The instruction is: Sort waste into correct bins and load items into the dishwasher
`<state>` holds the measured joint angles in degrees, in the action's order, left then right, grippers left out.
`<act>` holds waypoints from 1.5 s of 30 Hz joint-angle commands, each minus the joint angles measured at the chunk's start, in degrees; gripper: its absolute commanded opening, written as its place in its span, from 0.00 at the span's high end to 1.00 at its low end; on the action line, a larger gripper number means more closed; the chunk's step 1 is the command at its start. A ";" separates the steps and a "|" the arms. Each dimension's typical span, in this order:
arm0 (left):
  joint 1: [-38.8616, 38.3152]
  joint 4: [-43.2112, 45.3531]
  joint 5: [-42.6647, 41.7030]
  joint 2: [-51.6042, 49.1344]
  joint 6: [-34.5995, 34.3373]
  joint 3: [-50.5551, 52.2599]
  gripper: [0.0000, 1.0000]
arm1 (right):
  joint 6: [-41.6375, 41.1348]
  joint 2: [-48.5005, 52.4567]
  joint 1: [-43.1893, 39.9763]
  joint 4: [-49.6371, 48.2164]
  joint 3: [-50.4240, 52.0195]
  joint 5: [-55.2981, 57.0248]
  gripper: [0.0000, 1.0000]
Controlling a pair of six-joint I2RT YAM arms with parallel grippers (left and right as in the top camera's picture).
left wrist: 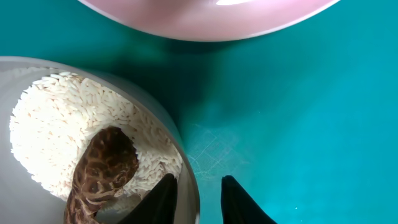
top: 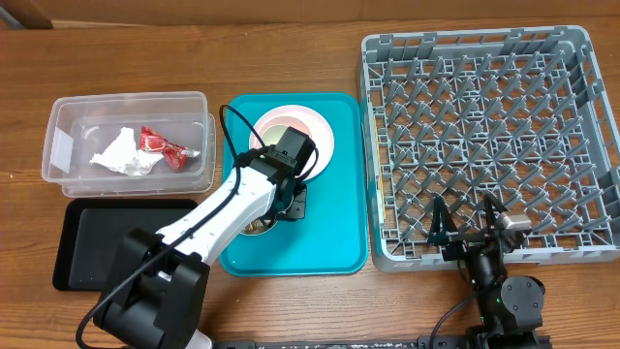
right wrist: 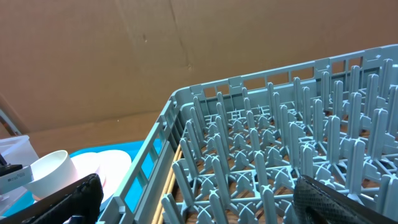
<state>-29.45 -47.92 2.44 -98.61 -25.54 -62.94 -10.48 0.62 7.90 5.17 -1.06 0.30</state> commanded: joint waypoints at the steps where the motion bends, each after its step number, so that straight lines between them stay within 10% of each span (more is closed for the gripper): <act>1: -0.20 0.42 0.96 -0.72 -0.90 0.55 0.75 | -0.04 -0.39 -0.22 -0.33 0.57 0.09 0.00; 45: -0.20 -2.93 -6.97 -0.61 -1.97 -5.38 0.96 | -0.04 -0.39 -0.22 -0.35 0.57 0.07 0.00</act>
<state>-29.43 -49.98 -0.64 -98.65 -27.05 -65.39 -10.46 0.62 7.90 5.17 -1.06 0.27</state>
